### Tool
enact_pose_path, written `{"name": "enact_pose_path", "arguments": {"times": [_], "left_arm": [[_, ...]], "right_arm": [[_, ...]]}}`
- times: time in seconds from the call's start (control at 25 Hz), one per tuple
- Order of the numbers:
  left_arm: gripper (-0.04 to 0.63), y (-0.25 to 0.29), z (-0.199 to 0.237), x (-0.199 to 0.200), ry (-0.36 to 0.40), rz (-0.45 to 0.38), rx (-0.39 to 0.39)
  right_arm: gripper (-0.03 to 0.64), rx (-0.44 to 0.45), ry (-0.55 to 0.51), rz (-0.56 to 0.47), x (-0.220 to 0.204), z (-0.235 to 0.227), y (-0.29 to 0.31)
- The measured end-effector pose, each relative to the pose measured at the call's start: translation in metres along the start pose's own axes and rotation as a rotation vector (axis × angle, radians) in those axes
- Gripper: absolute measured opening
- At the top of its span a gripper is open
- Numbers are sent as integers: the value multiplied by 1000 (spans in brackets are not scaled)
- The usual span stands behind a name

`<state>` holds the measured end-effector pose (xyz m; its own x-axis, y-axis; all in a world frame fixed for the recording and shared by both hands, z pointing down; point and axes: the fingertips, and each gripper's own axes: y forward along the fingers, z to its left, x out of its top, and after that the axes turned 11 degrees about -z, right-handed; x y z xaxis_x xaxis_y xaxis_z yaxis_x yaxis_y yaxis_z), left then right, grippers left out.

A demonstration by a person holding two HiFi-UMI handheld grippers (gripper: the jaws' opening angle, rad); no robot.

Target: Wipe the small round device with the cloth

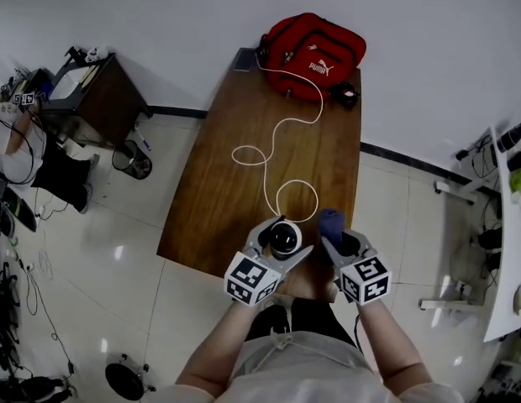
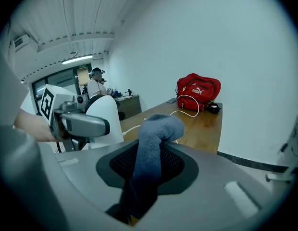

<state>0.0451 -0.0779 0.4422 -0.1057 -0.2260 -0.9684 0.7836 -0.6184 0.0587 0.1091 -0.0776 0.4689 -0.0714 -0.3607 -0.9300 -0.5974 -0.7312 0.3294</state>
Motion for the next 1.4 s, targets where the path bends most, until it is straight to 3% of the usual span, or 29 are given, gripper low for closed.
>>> {"name": "enact_pose_path", "arguments": {"times": [0.32, 0.56, 0.92, 1.24, 1.4], "left_arm": [[387, 7, 4, -67, 23, 6, 13], [387, 23, 13, -109, 54, 36, 36], [386, 31, 9, -133, 158, 62, 35], [391, 33, 10, -142, 132, 114, 25], [421, 27, 11, -141, 74, 136, 45]], "right_arm": [[110, 38, -9, 12, -45, 9, 14], [110, 6, -18, 6, -71, -16, 25], [110, -9, -20, 3, -79, -38, 22], [110, -2, 6, 15, -80, -44, 25], [110, -7, 15, 25, -73, -44, 23]]}}
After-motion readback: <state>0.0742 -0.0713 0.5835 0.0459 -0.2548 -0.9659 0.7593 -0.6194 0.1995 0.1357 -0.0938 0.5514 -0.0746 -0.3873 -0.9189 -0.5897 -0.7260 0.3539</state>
